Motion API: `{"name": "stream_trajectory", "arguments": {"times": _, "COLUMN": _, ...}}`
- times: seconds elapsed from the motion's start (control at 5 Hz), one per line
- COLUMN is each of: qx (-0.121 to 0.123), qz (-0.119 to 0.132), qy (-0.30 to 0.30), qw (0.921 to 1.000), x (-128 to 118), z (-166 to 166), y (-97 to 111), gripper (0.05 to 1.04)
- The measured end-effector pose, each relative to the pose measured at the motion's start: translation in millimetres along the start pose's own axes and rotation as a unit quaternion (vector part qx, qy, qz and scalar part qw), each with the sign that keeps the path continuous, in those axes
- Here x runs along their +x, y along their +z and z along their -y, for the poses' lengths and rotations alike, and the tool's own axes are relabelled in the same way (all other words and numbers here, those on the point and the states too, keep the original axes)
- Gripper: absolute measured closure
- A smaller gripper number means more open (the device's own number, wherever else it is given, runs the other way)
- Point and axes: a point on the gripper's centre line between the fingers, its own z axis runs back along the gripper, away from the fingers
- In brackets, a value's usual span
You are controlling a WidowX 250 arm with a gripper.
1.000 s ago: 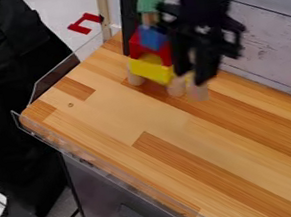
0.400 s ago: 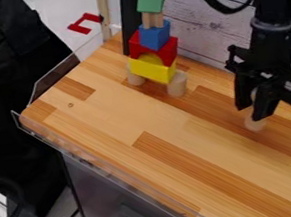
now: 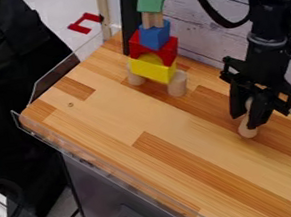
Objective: Put the pawn to the right of the table
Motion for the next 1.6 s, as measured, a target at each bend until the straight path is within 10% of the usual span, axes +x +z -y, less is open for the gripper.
{"name": "stream_trajectory", "arguments": {"times": 0.4, "qx": 0.001, "qz": -0.006, "qy": 0.018, "qw": 0.9998, "x": -6, "z": -10, "y": -4, "gripper": 0.659}}
{"name": "stream_trajectory", "arguments": {"times": 0.8, "qx": 0.018, "qz": 0.049, "qy": 0.018, "qw": 0.9985, "x": -11, "z": -10, "y": 34, "gripper": 0.102}}
{"name": "stream_trajectory", "arguments": {"times": 1.2, "qx": 0.069, "qz": 0.047, "qy": 0.018, "qw": 0.9963, "x": -29, "z": -13, "y": 86, "gripper": 0.085}}
{"name": "stream_trajectory", "arguments": {"times": 1.6, "qx": 0.070, "qz": 0.044, "qy": 0.081, "qw": 0.9933, "x": -50, "z": -20, "y": 99, "gripper": 0.085}}
